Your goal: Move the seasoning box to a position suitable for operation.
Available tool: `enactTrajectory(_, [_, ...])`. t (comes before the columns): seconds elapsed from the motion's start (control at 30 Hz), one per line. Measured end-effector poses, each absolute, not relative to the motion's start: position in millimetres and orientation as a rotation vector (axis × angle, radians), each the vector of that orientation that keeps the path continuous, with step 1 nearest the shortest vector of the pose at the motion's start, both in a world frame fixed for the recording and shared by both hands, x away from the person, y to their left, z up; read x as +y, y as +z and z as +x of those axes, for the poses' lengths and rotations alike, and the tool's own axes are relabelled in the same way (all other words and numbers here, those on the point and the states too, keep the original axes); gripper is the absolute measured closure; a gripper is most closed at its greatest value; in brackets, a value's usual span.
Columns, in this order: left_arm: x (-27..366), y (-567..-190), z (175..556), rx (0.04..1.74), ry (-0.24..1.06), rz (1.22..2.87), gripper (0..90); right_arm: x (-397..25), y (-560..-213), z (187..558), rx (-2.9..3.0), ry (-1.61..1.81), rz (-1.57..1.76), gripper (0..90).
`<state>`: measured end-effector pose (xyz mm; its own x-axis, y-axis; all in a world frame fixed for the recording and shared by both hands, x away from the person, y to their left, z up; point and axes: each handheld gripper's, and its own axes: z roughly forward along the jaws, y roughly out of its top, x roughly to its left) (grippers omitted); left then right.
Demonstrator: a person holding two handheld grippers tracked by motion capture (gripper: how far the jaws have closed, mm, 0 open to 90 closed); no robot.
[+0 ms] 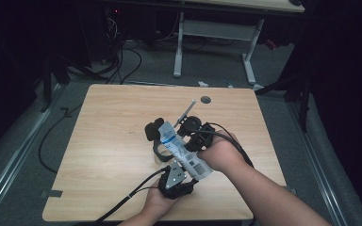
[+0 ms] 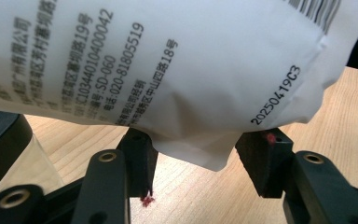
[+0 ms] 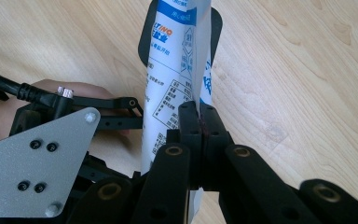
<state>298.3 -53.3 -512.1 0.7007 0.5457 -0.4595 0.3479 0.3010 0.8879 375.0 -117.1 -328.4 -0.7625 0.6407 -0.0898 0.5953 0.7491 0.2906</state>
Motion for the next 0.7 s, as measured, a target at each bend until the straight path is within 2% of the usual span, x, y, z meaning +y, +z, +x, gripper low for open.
enactTrajectory(0.7, [-56, -510, 311, 0.844, 0.099, 1.310, 53.2, -108, -330, 388, 2.781, 0.372, 1.000, 90.0])
